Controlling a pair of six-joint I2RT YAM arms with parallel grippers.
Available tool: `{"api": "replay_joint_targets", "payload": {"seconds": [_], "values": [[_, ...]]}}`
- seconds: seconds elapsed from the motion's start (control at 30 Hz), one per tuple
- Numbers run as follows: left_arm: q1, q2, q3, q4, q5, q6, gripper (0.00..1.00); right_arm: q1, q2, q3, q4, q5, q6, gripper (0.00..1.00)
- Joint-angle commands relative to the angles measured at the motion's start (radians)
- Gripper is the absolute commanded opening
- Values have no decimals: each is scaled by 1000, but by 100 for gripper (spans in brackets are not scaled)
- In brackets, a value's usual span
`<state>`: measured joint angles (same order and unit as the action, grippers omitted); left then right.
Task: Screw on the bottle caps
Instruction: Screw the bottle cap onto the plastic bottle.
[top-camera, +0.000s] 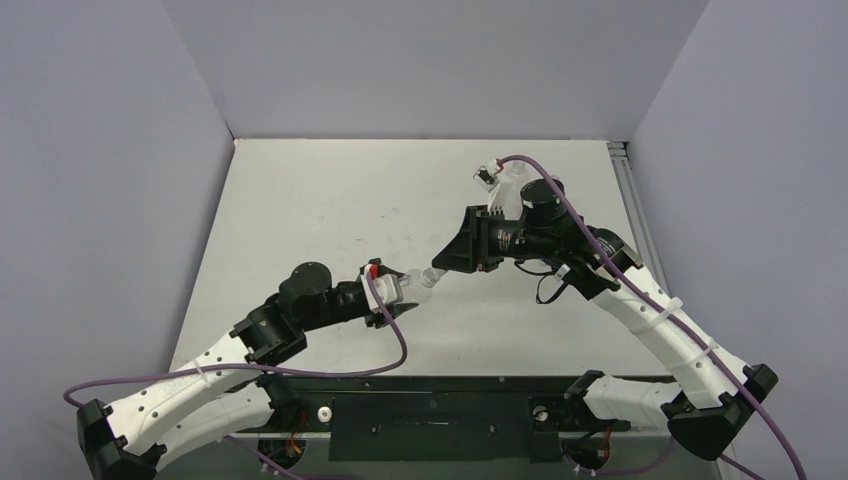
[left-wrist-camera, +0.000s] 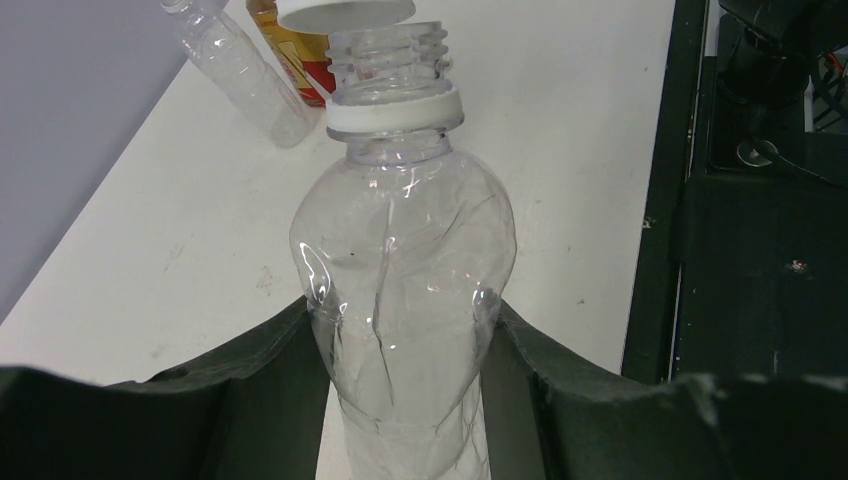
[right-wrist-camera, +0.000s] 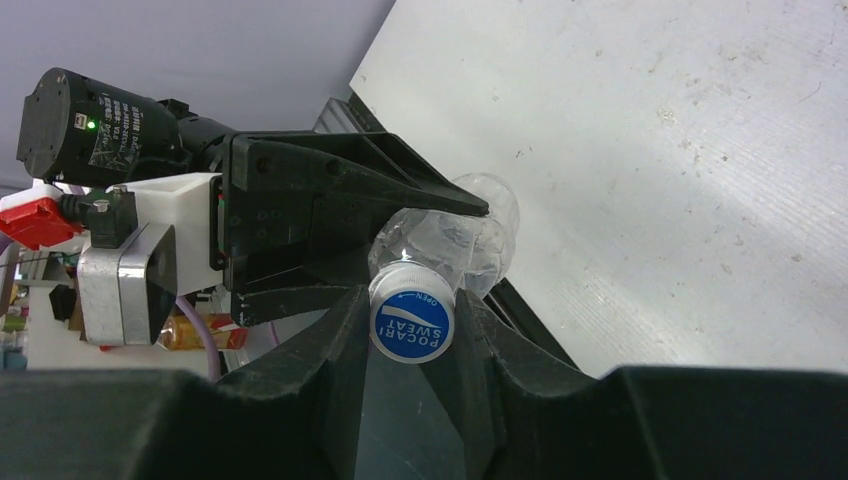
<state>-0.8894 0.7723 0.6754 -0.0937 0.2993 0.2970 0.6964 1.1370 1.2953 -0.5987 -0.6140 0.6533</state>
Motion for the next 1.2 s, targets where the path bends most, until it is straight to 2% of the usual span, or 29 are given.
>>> {"api": "replay_joint_targets", "payload": {"seconds": [0.0,0.67,1.17], "values": [[-3,-10,1,44,17,5,36,23,4,65,-33,11,-47,19],[-3,17,16,46,44,-1,36,69,46,95,-93,50,-107,18],[-4,40,54,57,74,-62,27,162,58,115,-166,193,-170,17]]}}
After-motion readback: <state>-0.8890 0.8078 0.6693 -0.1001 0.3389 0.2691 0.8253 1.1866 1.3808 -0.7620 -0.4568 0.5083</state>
